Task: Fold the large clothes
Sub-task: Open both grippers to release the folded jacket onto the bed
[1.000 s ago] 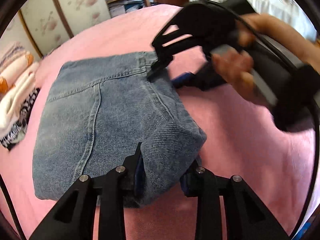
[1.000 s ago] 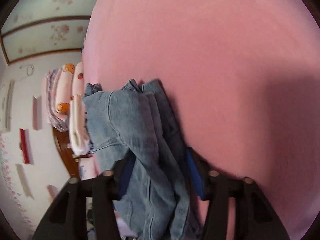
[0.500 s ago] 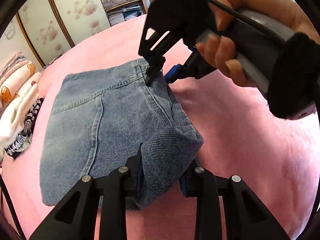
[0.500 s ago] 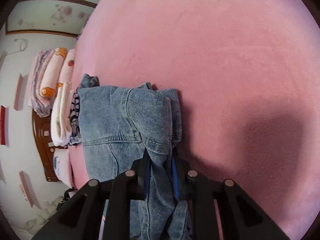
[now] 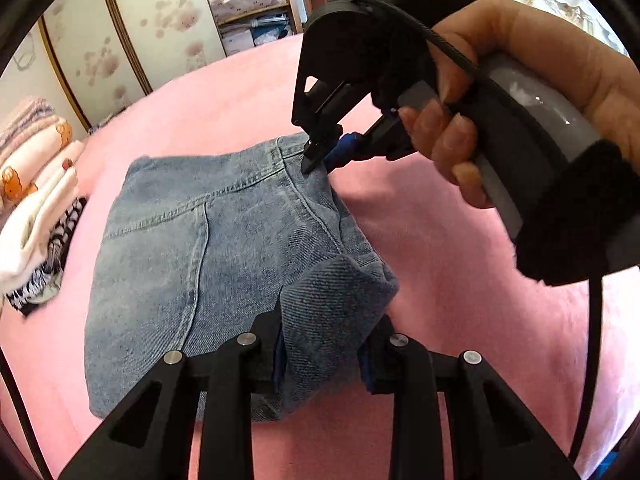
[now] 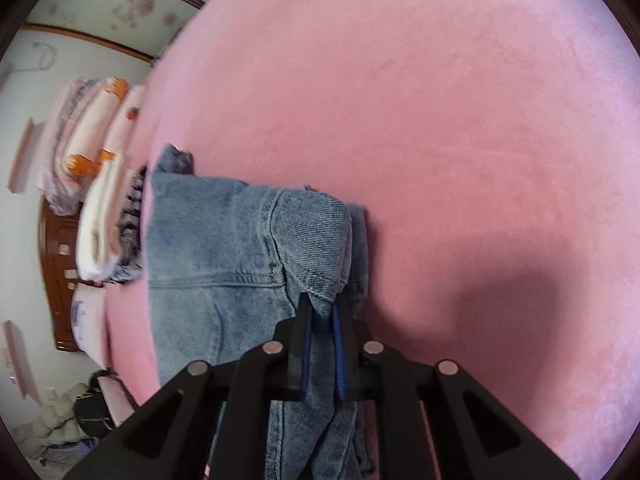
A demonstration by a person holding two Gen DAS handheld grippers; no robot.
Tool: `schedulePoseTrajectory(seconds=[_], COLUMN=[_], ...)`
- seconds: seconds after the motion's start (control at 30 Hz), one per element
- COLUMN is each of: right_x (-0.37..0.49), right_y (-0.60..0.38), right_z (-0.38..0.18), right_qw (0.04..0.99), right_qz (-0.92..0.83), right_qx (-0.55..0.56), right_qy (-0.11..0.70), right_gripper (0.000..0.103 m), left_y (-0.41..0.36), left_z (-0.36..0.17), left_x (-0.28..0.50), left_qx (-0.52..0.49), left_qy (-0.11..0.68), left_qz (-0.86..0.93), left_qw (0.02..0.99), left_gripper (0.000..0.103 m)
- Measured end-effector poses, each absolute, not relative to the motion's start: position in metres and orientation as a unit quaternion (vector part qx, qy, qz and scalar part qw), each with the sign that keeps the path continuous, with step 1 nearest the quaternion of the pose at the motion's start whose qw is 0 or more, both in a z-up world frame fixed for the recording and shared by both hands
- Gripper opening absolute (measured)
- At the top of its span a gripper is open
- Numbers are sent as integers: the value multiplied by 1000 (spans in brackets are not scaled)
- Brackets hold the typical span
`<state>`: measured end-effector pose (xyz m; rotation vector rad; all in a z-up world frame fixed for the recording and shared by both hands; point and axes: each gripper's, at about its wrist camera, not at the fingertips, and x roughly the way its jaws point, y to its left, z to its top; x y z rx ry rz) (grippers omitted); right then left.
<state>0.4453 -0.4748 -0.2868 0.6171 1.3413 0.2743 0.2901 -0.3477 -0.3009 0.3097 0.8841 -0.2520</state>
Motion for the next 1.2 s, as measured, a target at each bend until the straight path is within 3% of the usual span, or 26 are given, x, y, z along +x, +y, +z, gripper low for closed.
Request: schedulePoseTrajectory(seconds=[0.1, 0.27, 0.37, 0.5, 0.6, 0.67, 0.73, 0.8, 0.83, 1.13, 1.2], right_x=[450, 458, 450, 433, 414, 398, 383, 366, 358, 319, 316], right_y=[-480, -480, -485, -484, -485, -486, -487, -485, -483, -447, -443], right_z=[-284, -304, -311, -294, -282, -275, -269, -263, -259, -268, -270], right_qw=[740, 738, 738, 757, 754, 742, 732, 719, 716, 712, 717], right_qz=[130, 113, 112, 118, 122, 136, 141, 146, 148, 87, 73], right_qx=[294, 266, 272, 233, 223, 237, 261, 294, 307, 272, 257], right_qy=[591, 610, 608, 599, 606, 612, 614, 612, 609, 641, 644], right_gripper=[6, 6, 7, 8, 8, 8, 13, 39, 43, 46, 45], left_y=[-356, -354, -355, -343, -326, -310, -295, -277, -267, -161, -141], left_z=[-303, -346, -342, -316, -296, -281, -269, -261, -258, -287, -305], left_x=[296, 310, 304, 292, 281, 276, 276, 279, 281, 313, 316], left_qx=[148, 110, 136, 138, 147, 147, 145, 141, 136, 14, -27], left_qy=[420, 498, 490, 493, 489, 490, 497, 508, 514, 613, 641], left_qz=[-125, -135, -160, -203, -208, -203, -190, -170, -160, -73, -49], left_qw=[887, 849, 846, 835, 834, 835, 834, 832, 831, 787, 765], left_gripper=[26, 29, 30, 39, 63, 70, 74, 79, 80, 80, 72])
